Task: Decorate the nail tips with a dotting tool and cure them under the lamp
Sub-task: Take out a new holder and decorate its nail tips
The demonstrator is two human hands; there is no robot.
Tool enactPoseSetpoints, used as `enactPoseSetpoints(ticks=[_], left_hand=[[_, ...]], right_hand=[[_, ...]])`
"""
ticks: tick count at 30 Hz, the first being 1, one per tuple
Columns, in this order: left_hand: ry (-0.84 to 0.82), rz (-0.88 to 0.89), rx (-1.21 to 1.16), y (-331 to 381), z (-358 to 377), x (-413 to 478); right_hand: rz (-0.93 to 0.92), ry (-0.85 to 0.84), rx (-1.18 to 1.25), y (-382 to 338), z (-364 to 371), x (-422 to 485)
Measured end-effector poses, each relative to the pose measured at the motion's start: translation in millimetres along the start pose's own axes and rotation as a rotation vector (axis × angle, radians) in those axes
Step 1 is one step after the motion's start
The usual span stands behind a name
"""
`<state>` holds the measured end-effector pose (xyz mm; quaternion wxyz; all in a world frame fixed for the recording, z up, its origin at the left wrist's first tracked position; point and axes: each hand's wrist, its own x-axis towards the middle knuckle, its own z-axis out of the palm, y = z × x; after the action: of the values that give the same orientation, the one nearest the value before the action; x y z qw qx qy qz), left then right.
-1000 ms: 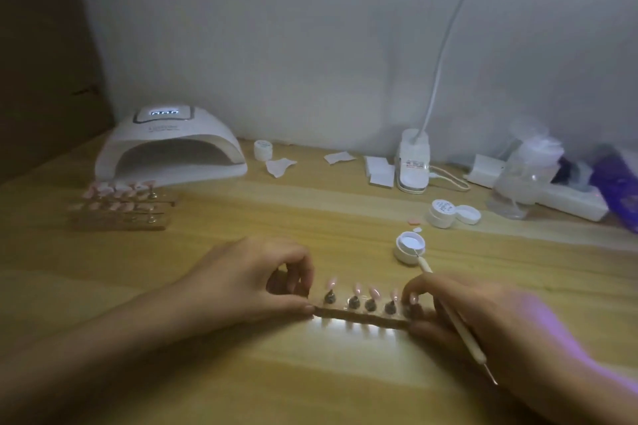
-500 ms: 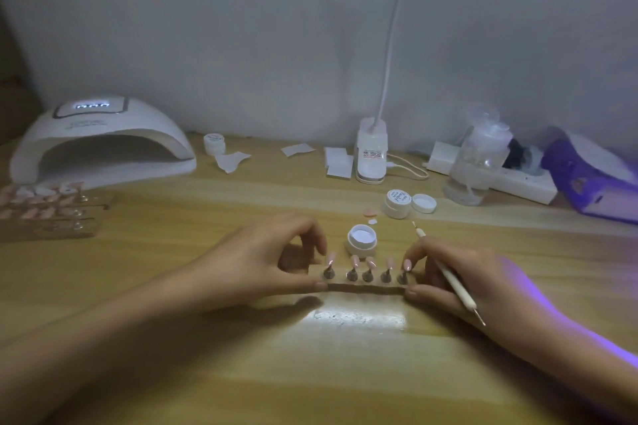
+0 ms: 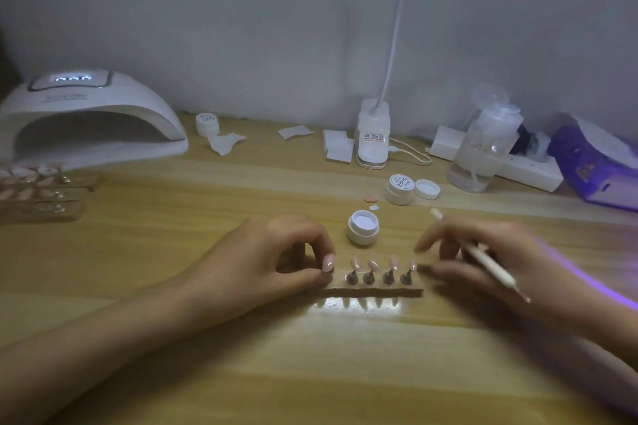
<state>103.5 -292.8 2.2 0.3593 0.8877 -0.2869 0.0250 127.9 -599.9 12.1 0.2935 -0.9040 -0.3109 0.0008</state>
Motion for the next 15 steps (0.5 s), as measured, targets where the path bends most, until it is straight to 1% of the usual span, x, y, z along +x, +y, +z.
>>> enactPoseSetpoints(ticks=[2, 3, 5, 8, 11, 13, 15], left_hand=[[0.029, 0.049, 0.166, 6, 0, -4], [0.044, 0.061, 0.247, 9, 0, -6], [0.063, 0.065, 0.313, 15, 1, -8], [0.085, 0.007, 0.247, 17, -1, -5], [0.126, -0.033, 0.143, 15, -3, 2], [0.118, -0.016, 0.144, 15, -1, 1], [0.092, -0.005, 0.113, 13, 1, -5]], right_hand=[[0.01, 0.139, 0.097, -2, -7, 9], [0.017, 0.185, 0.206, -5, -8, 15], [0.034, 0.244, 0.43, -13, -2, 24], [0.097, 0.338, 0.608, -24, 12, 37], [0.193, 0.387, 0.748, -31, 23, 47], [0.227, 0.411, 0.808, -32, 31, 47], [0.219, 0.412, 0.818, -30, 38, 40]])
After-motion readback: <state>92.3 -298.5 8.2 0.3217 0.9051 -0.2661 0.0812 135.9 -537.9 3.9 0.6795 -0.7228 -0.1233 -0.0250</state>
